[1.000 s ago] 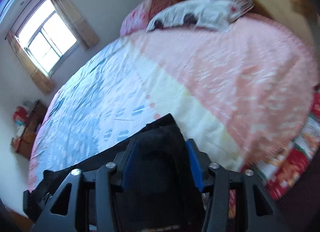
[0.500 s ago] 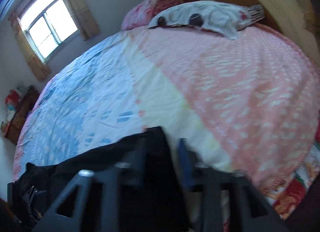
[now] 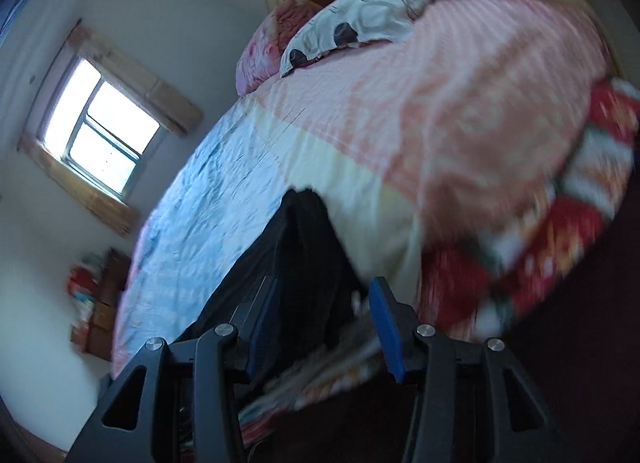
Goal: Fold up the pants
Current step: 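Lift the trouser hem with the right tool toward the folded waistband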
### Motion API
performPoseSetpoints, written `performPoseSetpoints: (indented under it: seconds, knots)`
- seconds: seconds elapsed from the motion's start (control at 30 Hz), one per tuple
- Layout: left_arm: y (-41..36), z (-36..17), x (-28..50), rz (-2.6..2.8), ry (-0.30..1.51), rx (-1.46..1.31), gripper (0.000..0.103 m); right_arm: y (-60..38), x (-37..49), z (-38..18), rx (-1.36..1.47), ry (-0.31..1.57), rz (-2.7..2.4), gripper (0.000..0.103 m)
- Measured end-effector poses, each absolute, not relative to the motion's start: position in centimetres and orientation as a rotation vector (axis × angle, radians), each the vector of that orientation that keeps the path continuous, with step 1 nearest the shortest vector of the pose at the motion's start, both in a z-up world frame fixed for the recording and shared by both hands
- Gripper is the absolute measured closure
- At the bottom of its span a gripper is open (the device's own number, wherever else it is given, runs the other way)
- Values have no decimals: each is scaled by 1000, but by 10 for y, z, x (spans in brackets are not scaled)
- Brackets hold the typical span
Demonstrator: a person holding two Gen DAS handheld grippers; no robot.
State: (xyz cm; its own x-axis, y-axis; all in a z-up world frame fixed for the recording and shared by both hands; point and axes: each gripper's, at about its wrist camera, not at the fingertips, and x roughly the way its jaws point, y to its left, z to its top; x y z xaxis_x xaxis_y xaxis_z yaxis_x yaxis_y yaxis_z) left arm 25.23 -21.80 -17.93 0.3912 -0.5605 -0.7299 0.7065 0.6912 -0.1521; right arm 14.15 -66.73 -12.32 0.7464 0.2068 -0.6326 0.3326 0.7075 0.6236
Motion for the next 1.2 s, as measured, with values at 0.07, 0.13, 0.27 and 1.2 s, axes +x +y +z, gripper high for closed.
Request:
performPoseSetpoints:
  seconds: [0.07,0.13,0.27,1.2]
  knots:
    - [-218,-180,249,-812,838,202,0,-660,141,-131,813,773,-73,55]
    - [-219,-179,247,-813,833,204,0,-655,146,-135,797,796,-85,55]
    - [-220,-178,244,-813,828,202,0,-659,156,-149,833,810,-108,55]
    - [-141,-158,268,-810,814,-165,0,-449,197,-64,255,649,187,86]
